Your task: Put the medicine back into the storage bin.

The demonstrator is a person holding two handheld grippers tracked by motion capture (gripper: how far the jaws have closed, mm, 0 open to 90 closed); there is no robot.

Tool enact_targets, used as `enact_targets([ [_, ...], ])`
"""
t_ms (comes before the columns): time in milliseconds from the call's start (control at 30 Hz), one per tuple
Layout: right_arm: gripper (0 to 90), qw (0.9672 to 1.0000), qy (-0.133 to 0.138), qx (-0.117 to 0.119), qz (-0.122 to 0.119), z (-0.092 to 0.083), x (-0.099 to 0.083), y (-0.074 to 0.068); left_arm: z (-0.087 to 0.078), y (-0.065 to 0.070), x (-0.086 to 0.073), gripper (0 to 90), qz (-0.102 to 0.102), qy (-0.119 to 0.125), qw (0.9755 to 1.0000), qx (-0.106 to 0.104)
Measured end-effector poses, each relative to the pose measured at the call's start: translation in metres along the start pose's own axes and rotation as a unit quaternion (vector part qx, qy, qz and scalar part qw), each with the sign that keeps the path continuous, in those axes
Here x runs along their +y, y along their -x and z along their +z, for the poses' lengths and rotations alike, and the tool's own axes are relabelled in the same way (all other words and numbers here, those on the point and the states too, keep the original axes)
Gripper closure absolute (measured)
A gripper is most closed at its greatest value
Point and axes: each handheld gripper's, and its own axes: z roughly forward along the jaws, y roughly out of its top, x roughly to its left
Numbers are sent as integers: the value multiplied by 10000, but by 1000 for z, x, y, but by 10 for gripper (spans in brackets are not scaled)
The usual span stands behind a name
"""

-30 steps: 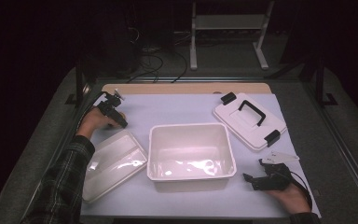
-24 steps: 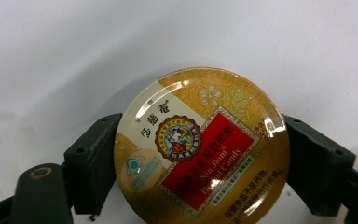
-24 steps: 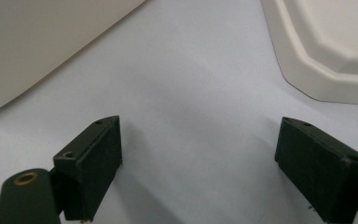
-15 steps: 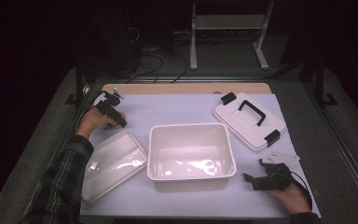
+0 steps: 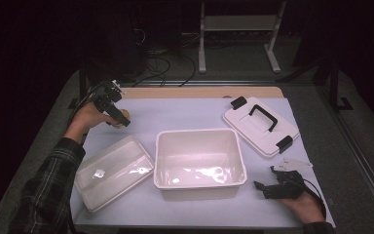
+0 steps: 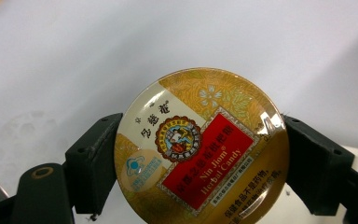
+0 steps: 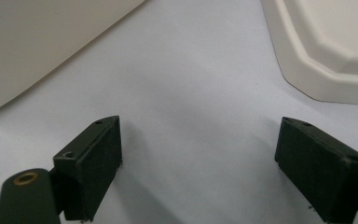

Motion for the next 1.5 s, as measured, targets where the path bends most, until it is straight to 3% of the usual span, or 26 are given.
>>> enact_targets([
  [300,141,10000,-2,-5,-3,0,0,0,-41,33,5,196,512,153,9985,-136],
  [533,141,10000,1,-6,-5,0,0,0,-66,65,9,195,968,287,9945,-287],
  [733,141,10000,3,-6,-4,0,0,0,-78,93,14,195,1359,355,9887,-518],
  [967,141,10000,1,-9,-4,0,0,0,-83,129,20,196,1859,290,9793,-752],
  [1033,141,10000,2,-9,-5,0,0,0,-83,141,23,195,2089,215,9745,-792],
  [1067,141,10000,2,-9,-5,0,0,0,-83,146,24,196,2116,214,9738,-801],
  [1233,141,10000,3,-8,-5,0,0,0,-80,173,29,195,2491,169,9641,-909],
  [1367,141,10000,3,-7,-7,0,0,0,-72,192,33,195,2736,126,9566,-992],
  [1400,141,10000,2,-8,-3,0,0,0,-70,194,33,195,2748,127,9562,-996],
  [1500,141,10000,2,-7,-2,0,0,0,-61,205,35,195,2876,80,9517,-1067],
])
